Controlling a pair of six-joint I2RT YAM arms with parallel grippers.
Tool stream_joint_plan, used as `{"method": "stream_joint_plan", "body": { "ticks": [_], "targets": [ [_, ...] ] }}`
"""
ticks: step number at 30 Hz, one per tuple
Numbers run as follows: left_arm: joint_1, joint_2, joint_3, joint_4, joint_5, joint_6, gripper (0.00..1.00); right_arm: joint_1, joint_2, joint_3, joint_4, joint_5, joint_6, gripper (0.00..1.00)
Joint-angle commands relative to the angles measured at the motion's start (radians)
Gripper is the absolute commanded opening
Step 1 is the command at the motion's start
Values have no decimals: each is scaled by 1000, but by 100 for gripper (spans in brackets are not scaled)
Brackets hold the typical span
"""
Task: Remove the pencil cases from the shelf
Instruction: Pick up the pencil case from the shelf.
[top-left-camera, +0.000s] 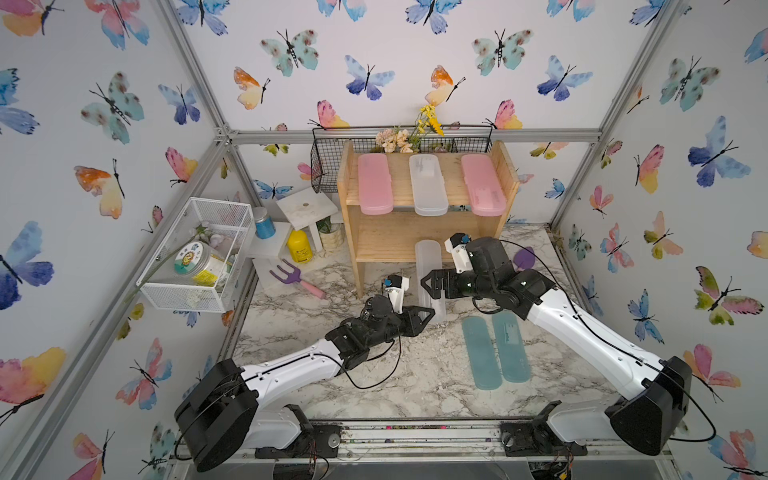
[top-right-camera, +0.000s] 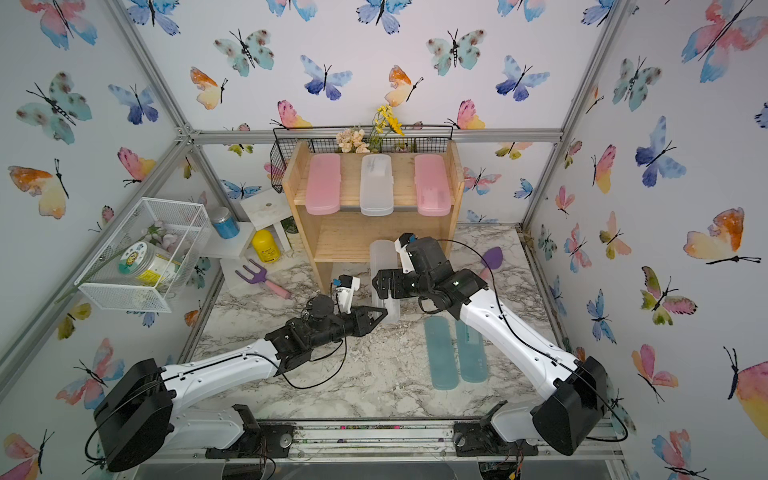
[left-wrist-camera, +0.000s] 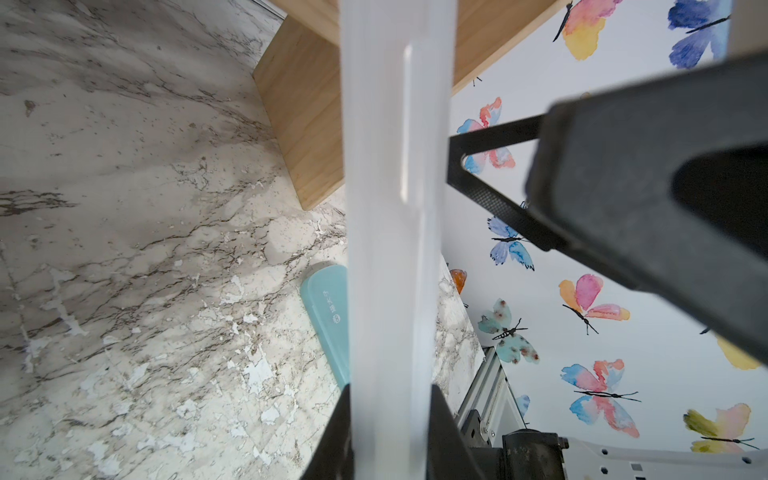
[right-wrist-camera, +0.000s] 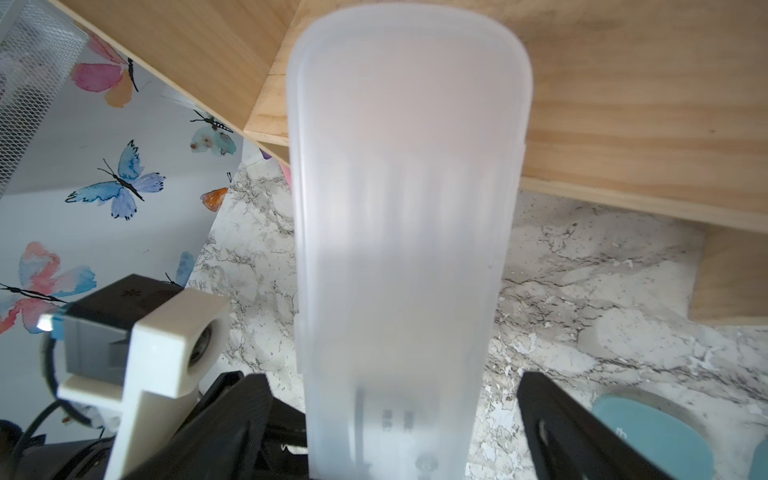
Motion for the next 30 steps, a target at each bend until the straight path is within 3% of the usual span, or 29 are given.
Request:
{"method": "stream_joint_plan", "body": {
  "ticks": [1,22,24,26,28,30],
  "targets": [
    [-4,-36,-7,19,-30,18,12,6,18,1,33,25,5,99],
    [-10,-66,-11,-2,-33,18,14,40,115,23,94,-41,11,99],
    [-10,-69,-11,-4,-33,20,15,40,119,22,96,-42,16,94],
    [-10,-71,-14,-8,-36,22,20,40,121,22,92,-42,20,90],
    [-10,-74,-16,-14,-39,23,32,40,115,21,88,-35,22,87],
    [-9,-83,-23,-18,-49,23,52,40,103,16,86,-19,24,85]
  ]
}}
